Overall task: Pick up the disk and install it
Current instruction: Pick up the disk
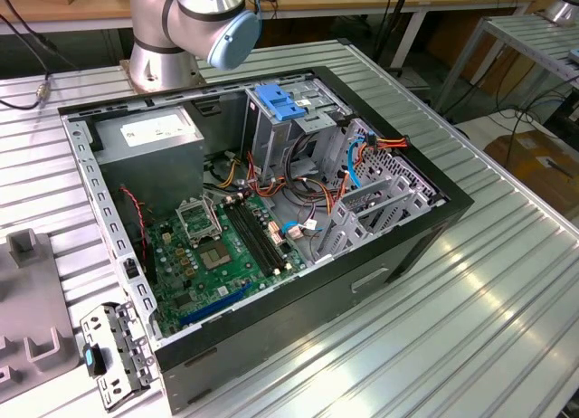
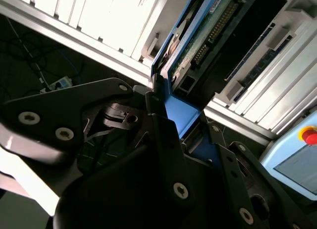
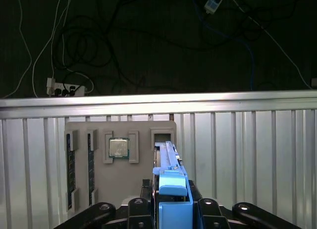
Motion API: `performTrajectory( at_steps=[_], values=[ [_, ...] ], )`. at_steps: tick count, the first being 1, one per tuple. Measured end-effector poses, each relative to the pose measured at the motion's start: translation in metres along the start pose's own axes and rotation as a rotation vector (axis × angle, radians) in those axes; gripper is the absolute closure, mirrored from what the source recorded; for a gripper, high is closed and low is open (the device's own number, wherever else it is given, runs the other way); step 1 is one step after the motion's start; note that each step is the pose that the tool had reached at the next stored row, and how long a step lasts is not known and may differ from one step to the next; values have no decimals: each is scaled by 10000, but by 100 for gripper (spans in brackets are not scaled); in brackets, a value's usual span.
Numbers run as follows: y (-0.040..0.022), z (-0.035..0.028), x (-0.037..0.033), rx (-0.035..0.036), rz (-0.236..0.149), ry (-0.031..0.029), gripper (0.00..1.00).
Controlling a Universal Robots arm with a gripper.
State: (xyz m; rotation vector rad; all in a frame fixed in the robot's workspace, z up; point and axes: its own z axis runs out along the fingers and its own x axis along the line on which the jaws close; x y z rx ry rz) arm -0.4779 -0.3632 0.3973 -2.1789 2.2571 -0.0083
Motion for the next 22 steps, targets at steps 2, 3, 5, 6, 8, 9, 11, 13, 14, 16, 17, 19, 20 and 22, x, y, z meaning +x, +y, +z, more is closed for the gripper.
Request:
performTrajectory(
  at_steps=[2,3,5,6,8,9,11,13,14,16,17,19,20,22],
  values=[
    [0,-15,0,0,0,0,63],
    [0,-21,0,0,0,0,63],
    [-1,-72,0,0,0,-1,63],
    [-1,-87,0,0,0,0,63],
    [0,-93,0,-1,0,1,63],
    [0,-96,0,-2,0,1,63],
    [-1,-110,0,-1,0,0,63],
    [-1,-139,0,-1,0,-1,63],
    [-1,-146,0,-1,0,0,63],
    [-1,-164,0,-2,0,0,63],
    [-1,-172,0,-2,0,0,63],
    [-1,-195,0,-2,0,0,63],
    [-1,-204,0,-2,0,0,63],
    [-2,-231,0,-4,0,0,63]
  ],
)
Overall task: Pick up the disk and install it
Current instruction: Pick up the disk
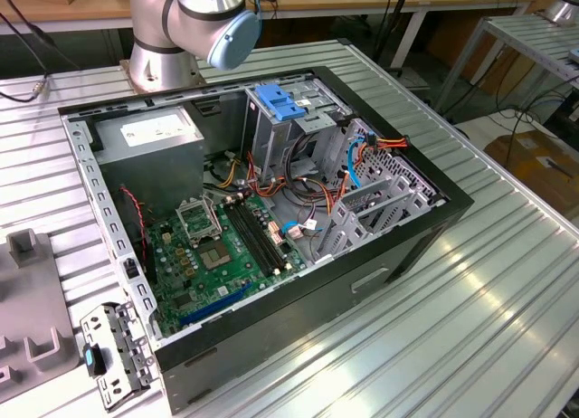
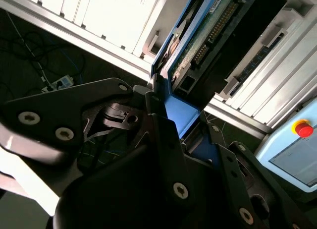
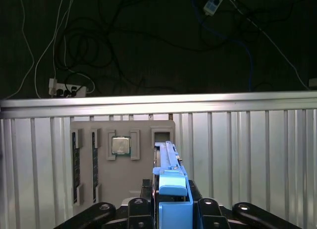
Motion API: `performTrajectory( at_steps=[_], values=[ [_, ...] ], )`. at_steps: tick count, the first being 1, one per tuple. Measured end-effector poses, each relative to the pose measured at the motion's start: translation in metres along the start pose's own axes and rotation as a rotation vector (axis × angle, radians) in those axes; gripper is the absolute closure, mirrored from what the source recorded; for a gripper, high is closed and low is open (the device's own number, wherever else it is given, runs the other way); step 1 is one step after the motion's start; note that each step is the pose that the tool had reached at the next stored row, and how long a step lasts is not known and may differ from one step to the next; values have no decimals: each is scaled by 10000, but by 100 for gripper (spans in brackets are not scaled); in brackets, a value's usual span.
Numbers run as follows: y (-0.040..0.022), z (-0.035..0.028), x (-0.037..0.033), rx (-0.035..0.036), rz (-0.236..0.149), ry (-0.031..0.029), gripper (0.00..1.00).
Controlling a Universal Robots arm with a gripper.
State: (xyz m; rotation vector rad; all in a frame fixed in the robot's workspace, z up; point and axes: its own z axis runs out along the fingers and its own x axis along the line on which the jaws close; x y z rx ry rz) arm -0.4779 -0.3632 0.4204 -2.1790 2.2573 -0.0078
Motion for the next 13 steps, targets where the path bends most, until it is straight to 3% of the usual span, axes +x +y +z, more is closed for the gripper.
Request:
performTrajectory(
  at_steps=[13],
  values=[
    [-1,-116,0,-23,0,1,63]
  ],
)
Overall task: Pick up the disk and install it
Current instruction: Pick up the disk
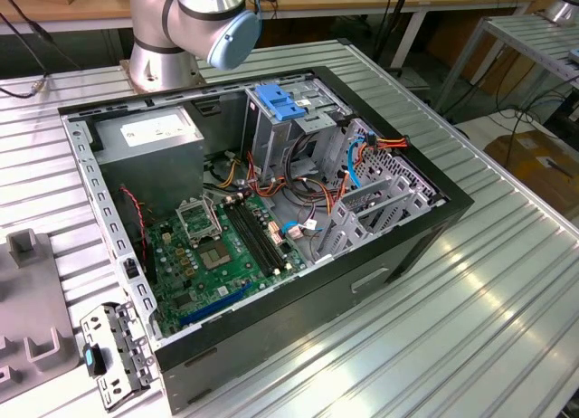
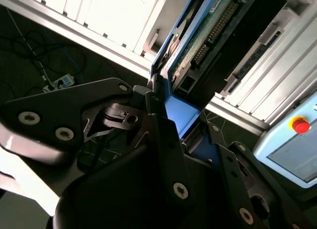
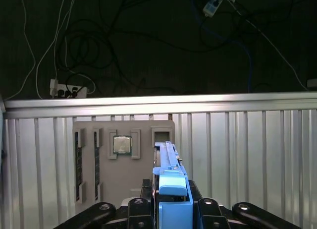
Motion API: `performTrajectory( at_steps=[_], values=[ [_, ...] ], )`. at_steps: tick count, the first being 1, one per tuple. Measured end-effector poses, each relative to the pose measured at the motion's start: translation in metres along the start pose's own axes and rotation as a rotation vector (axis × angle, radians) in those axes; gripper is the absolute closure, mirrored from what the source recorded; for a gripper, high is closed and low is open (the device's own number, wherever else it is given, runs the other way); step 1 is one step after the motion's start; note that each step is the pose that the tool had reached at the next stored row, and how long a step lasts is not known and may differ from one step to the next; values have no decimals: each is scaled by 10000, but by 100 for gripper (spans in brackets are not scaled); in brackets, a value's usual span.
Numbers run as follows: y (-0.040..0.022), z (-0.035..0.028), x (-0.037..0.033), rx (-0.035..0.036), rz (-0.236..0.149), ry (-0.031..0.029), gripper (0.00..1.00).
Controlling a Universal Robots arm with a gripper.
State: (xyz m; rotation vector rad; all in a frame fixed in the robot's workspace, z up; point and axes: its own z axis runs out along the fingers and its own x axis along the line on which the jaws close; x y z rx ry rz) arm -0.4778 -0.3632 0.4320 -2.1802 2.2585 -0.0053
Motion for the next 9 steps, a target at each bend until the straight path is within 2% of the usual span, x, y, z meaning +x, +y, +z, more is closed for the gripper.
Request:
performTrajectory(
  at_steps=[9],
  values=[
    [0,-100,0,-11,0,1,63]
  ],
)
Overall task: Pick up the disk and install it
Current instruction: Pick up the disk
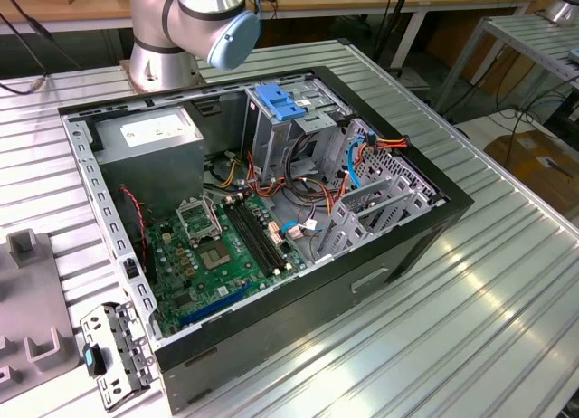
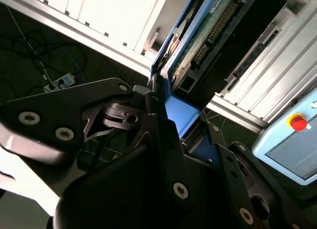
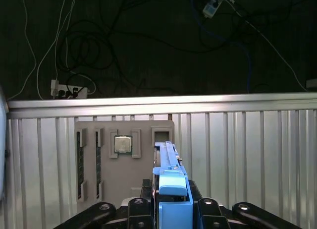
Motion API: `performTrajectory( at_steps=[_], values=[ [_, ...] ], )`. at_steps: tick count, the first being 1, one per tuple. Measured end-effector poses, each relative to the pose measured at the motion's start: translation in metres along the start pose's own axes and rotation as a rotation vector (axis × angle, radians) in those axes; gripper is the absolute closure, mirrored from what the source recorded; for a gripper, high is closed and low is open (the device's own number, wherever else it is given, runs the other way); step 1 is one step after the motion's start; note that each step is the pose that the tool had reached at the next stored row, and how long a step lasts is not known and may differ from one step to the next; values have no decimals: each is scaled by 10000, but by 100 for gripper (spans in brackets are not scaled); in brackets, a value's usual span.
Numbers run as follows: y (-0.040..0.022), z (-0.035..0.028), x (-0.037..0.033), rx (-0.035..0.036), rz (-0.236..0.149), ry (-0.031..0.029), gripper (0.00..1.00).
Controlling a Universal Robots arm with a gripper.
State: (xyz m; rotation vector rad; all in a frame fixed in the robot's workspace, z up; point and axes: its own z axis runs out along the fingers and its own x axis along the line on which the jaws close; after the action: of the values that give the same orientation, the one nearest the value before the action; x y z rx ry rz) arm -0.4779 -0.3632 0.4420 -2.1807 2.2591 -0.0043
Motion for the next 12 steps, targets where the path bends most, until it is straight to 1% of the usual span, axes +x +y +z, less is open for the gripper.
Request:
performTrajectory(
  at_steps=[4,9,12],
  values=[
    [0,-40,0,-2,0,0,63],
    [-1,-117,0,-27,-1,2,63],
    [-1,-141,0,-30,0,2,63]
  ],
)
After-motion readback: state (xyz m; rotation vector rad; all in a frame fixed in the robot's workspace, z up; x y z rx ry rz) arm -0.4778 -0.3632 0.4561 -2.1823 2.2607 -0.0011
